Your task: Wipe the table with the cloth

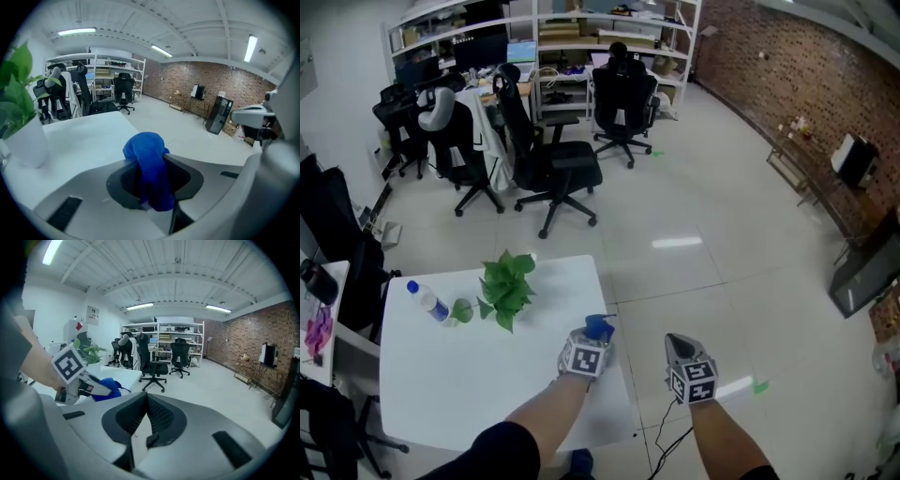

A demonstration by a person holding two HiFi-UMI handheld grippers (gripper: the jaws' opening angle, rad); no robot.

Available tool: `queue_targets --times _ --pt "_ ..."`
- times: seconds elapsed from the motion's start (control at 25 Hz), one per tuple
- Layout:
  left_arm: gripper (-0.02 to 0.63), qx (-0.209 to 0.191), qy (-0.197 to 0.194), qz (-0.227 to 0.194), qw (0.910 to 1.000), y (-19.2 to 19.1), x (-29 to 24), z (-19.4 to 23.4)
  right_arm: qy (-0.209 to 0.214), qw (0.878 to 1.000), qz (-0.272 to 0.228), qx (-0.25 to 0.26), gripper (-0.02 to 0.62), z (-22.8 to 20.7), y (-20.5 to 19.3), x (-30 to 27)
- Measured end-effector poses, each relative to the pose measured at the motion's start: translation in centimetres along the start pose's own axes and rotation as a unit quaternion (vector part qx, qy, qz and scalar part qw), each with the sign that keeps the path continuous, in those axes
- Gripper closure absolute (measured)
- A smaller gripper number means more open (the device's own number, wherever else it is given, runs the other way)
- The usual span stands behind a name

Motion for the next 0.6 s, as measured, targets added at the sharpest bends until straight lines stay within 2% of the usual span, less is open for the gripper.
queue_targets --times 0.12,0.28,0.48,0.6 --pt "0.513 0.007 -0.012 -0.006 0.9999 -2.1 1.9 -2.1 0.0 1.0 -0.007 -0.003 0.578 -0.5 0.4 -0.3" --pt "0.512 -0.002 -0.002 0.03 0.9995 -4.5 1.3 -1.7 0.006 1.0 -0.009 -0.004 0.578 0.3 0.4 -0.3" --pt "0.512 -0.007 0.005 0.023 0.9997 -0.6 -1.0 0.4 0.001 1.0 0.005 -0.01 0.578 0.8 -1.0 -0.2" --pt "0.512 0.003 0.009 0.035 0.9993 0.6 -2.0 1.7 0.004 1.0 0.011 -0.01 0.578 1.5 -1.9 -0.3"
Point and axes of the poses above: the fingertips, and each gripper's own axes: x backward along the fingers, z to its left, y out of its top, the point moved 6 cm from there along x, backward along the fingers, and after that the axes turned 12 degrees about z, right-handed, at the moved point
